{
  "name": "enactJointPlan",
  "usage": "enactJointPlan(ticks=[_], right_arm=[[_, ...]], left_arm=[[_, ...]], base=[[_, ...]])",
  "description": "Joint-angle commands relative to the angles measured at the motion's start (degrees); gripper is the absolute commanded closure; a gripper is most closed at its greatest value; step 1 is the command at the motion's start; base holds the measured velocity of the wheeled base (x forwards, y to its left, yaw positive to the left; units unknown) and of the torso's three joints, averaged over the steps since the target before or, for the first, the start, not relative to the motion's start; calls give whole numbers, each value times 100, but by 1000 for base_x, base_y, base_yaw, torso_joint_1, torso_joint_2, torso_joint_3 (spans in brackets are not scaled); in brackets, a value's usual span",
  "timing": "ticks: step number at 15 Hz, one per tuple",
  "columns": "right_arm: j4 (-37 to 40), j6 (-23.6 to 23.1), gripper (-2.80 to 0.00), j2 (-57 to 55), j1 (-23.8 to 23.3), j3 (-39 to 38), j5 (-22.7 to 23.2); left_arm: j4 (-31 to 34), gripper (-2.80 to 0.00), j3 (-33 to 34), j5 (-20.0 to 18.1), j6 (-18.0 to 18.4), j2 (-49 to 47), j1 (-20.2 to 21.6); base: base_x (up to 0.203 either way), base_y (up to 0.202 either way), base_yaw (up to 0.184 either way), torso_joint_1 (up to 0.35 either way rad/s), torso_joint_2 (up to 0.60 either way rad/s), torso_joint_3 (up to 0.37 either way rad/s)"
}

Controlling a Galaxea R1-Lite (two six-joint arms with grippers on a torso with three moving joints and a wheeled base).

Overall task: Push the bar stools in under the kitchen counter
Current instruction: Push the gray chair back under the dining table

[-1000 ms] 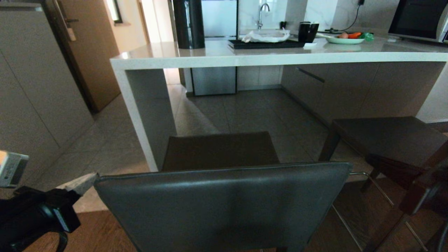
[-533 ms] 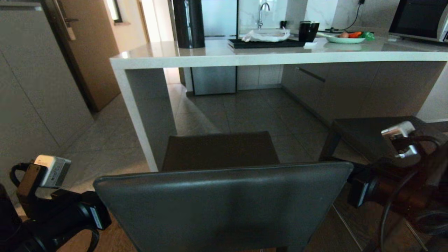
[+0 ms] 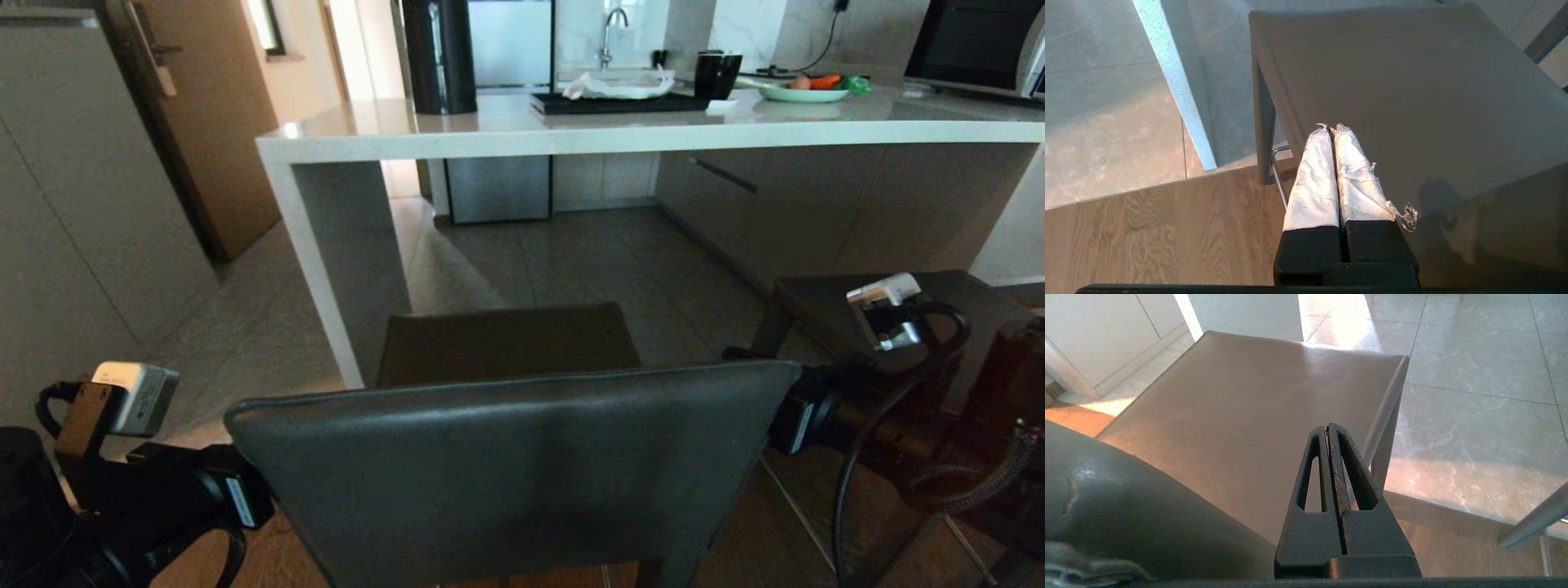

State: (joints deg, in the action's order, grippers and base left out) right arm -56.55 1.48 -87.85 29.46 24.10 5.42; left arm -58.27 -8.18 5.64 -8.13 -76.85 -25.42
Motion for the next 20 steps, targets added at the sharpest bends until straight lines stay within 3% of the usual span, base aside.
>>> enactJointPlan(ticks=[1,7,10,16,20], right_arm=[[-48,-42,0,-396,221,221,15],[-169,-51,0,-1275,295,1253,-748],[-178,-52,0,-1197,297,1223,-758],[-181,-52,0,-814,450,825,-789],[-181,-52,0,-778,518,746,-796]], left_arm=[[-27,0,34,-54,5,-89,-209],[-61,0,-454,-64,5,-888,-235],[-62,0,-585,-46,-22,-987,-358],[-62,0,-1162,17,-39,-1590,-201],[-70,0,-1545,306,-24,-1941,-85]], base=[[0,0,0,0,0,0],[0,0,0,0,0,0],[0,0,0,0,0,0],[0,0,0,0,0,0],[0,0,0,0,0,0]])
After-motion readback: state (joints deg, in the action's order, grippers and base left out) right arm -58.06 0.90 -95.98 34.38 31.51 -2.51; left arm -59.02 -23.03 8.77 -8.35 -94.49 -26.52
